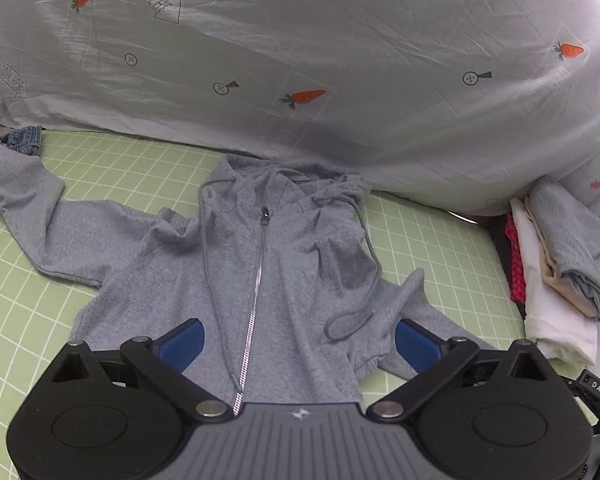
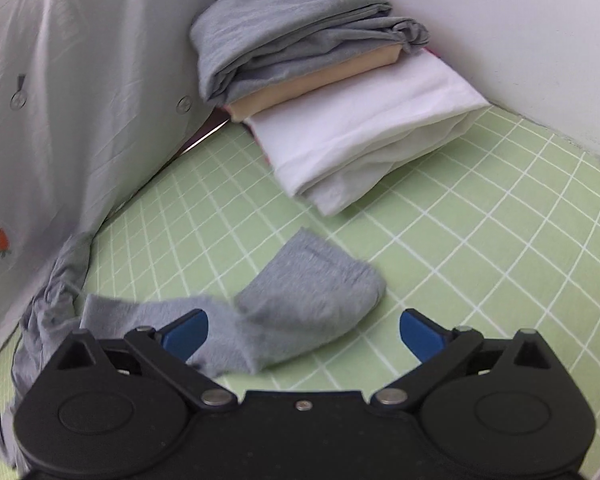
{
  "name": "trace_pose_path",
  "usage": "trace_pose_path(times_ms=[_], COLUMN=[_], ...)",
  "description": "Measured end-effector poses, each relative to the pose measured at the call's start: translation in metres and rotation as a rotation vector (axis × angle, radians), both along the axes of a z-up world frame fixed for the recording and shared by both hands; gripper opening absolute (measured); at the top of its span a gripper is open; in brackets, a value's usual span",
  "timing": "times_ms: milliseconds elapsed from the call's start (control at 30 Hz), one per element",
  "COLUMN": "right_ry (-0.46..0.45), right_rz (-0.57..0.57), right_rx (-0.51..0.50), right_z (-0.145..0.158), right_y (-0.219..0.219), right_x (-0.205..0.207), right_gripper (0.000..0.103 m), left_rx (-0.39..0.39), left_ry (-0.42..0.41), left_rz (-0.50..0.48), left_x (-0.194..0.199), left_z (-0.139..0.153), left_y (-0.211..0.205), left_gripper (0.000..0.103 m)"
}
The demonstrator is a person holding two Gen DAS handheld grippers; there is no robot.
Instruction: Fold clothes
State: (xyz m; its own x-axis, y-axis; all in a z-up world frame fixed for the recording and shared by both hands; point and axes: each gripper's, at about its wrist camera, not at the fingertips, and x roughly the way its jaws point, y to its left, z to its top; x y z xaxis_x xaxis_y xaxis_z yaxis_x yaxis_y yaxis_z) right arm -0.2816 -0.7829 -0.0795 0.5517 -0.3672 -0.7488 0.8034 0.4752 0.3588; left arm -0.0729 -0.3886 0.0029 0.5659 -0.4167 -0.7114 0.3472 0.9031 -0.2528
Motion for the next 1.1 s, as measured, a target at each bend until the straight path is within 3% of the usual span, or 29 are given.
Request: trace_pose_path(times_ms=[100,367,567,667,767,833,867,967,1000,1100], right_ry=[0.009,0.131,0.102,0.105,0.163,0.210,0.217,0.134,0.083,0.006], right_rz=[-0.044,0.117,0.191,0.207,0.249,0.288,0.298,0.258,0.210,0.043], right_rx=[0.012,-0.020,0.020,-0.013,-0.090,-0.150,-0.162,-0.102,-0.067,-0.050], right_z=[-0.001,-0.030,-0.048,-0.051,-0.051,-0.050,-0.050,-0.047,-0.045,-0.034], right_y=[-0.026,-0.053,-0.060,-0.056,-0.049,-0.043,-0.042,-0.049,-0.054,-0.063], right_x=[0.005,0.031,0.043,0.047,0.053,0.055,0.053,0.035,0.025,-0.008], right_gripper=[0.103,0.098,0.087,0.082,0.062,0.039,0.034,0.016,0.000,0.000], left_rx=[-0.006,0.045,0.052,0.051,0.039,0.056,0.067,0.080,0.080,0.087], left_ry=[0.021,0.011,0.031,0.027,0.034,0.039,0.041,0.056,0.063,0.056], left_rz=[0.016,-0.039,-0.079,-0.081,-0.089,-0.099,-0.103,-0.118,-0.123,-0.137], left_x=[0.014,0.021,0.023,0.024,0.021,0.018,0.016,0.010,0.009,0.005], left_z=[0.000,0.008,0.006,0.008,0.010,0.009,0.007,0.004,0.003,0.004], left_y=[-0.003,-0.028,-0.049,-0.056,-0.062,-0.067,-0.069,-0.074,-0.075,-0.077], left_gripper=[0.101,0.101,0.101,0.101,0.101,0.101,0.101,0.101,0.101,0.101])
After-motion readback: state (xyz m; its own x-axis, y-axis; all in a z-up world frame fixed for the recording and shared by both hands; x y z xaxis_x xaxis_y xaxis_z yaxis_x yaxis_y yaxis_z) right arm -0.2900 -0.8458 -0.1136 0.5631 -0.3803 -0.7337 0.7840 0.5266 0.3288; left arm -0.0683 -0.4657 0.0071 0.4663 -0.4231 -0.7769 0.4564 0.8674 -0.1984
